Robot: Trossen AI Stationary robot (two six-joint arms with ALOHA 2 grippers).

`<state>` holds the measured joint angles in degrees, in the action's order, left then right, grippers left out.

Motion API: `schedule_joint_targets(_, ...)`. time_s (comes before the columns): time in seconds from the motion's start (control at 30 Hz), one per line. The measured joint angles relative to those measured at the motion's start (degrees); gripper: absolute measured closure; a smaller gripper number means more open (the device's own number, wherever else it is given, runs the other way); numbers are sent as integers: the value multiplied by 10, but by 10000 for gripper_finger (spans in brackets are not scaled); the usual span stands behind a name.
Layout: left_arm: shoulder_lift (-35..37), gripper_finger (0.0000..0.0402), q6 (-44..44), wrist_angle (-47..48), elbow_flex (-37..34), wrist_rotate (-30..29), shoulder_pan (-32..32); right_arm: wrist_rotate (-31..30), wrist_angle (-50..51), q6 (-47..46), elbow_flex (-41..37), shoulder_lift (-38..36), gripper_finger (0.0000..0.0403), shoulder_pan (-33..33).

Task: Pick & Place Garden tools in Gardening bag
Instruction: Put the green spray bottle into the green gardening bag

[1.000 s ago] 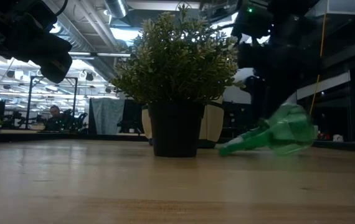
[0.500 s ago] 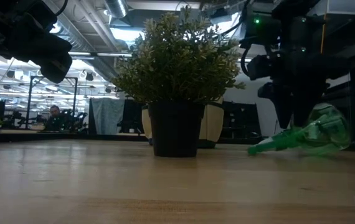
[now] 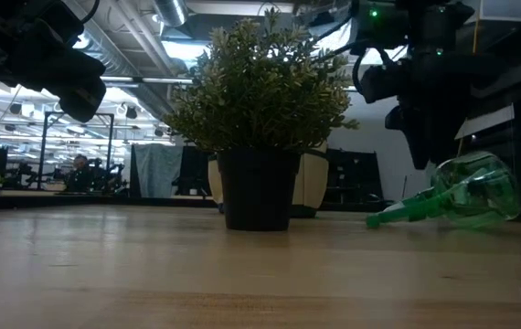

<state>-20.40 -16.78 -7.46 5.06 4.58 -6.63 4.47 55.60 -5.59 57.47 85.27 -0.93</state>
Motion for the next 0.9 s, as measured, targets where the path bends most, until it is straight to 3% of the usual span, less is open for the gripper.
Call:
schedule_joint_targets(0.23,0,389,0,0,0,0,0,0,-12,6,0,17,177,0)
schedule_joint_targets(0.57,0,389,0,0,0,0,0,-5,-43,17,0,108,177,-1)
schedule_joint_targets(0.73,0,390,0,0,0,0,0,-36,-47,17,0,141,177,-1)
schedule_joint_targets(0.9,0,390,0,0,0,0,0,-39,-56,17,0,146,205,-1)
